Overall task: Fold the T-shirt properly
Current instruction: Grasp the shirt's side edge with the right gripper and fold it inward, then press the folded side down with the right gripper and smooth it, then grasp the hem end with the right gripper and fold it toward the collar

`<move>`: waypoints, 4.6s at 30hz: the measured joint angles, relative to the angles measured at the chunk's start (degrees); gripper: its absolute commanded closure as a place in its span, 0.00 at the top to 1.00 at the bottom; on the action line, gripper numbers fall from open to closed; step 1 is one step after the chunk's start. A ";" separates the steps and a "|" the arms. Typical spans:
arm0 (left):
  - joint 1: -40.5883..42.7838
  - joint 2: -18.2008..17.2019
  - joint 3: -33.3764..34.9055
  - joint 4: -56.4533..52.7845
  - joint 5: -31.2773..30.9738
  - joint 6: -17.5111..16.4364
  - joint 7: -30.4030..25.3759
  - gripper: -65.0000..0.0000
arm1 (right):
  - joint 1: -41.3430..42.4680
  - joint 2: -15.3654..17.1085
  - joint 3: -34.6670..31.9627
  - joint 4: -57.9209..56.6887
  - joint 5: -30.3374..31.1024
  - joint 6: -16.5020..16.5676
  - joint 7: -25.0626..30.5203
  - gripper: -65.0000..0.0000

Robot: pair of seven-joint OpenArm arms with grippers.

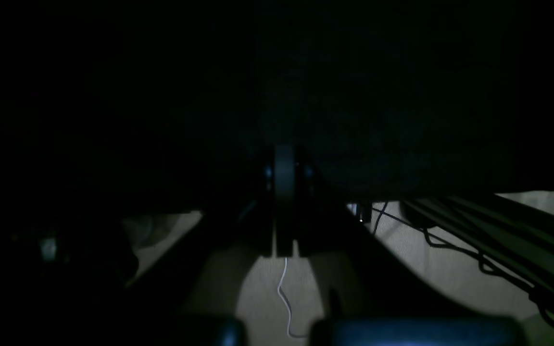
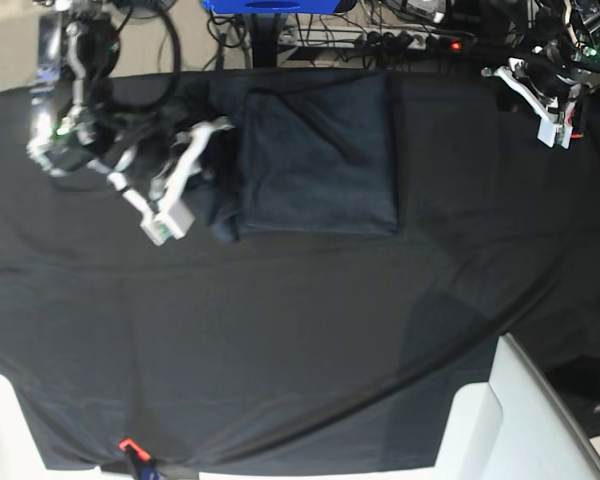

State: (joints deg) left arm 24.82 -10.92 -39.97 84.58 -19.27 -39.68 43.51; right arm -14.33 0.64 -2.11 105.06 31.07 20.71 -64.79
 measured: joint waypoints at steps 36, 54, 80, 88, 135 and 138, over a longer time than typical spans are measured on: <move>-0.02 -1.38 0.00 0.15 0.00 0.00 -0.20 0.00 | 14.16 -0.48 -34.99 -14.40 -0.33 -44.17 10.54 0.00; -0.02 -1.33 0.00 0.15 -0.02 0.00 -0.22 0.00 | 16.37 -0.66 -37.38 -17.92 0.20 -44.30 19.23 0.00; -0.24 -1.31 0.00 0.04 0.00 0.00 -0.22 0.00 | 16.37 -0.72 -41.09 -18.08 -2.86 -44.26 19.39 0.00; -0.37 -1.31 0.00 0.04 -0.02 0.00 -0.22 0.00 | 17.16 -0.74 -42.73 -18.05 -2.67 -44.09 18.23 0.00; -2.43 -5.77 -0.04 -1.73 0.00 0.00 -0.28 0.00 | 12.09 9.94 -36.96 -0.17 -2.51 -39.69 14.73 0.00; -2.43 -5.77 -0.07 -1.73 0.00 0.00 -0.20 0.00 | 10.08 11.50 -31.91 -1.07 -2.80 -39.52 15.54 0.00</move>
State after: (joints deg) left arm 22.39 -16.69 -40.03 82.85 -19.27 -39.68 43.31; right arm -4.25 12.14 -34.02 103.98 28.27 -18.81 -49.25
